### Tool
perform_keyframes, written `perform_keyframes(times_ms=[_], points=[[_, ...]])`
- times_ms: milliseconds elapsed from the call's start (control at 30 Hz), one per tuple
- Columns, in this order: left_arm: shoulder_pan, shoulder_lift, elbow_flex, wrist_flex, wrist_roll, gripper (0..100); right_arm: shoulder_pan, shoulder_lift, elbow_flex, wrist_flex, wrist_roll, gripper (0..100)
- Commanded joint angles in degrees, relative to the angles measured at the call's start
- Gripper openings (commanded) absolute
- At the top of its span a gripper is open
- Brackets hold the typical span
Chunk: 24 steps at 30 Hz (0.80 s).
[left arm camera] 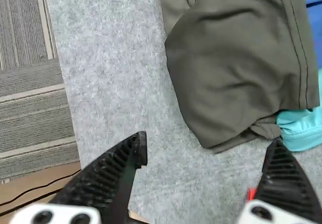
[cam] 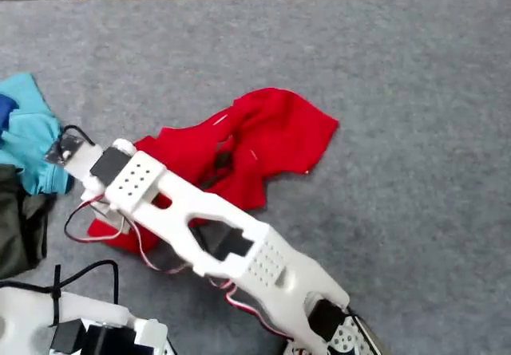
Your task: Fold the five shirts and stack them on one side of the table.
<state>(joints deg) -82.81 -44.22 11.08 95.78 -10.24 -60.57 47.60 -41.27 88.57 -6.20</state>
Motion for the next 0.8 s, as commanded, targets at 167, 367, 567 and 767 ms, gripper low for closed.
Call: perform_keyframes(times_ms=[167, 367, 567, 767], points=[[-0.1, -0.7, 0.8, -3.6, -0.6, 36, 10.4, 5.0, -10.7, 8.9, 0.3, 12.5], [0.0, -0.5, 0.9, -3.4, -0.6, 36, 17.4, 5.4, -15.8, 13.2, 0.3, 0.5], [0.1, -0.3, 0.9, -3.5, -0.6, 36, 26.3, 4.5, -21.4, 13.5, -2.3, 0.5], [0.1, -0.1, 1.0, -3.3, -0.6, 36, 33.4, -0.3, -20.1, 13.6, -3.3, 0.5]])
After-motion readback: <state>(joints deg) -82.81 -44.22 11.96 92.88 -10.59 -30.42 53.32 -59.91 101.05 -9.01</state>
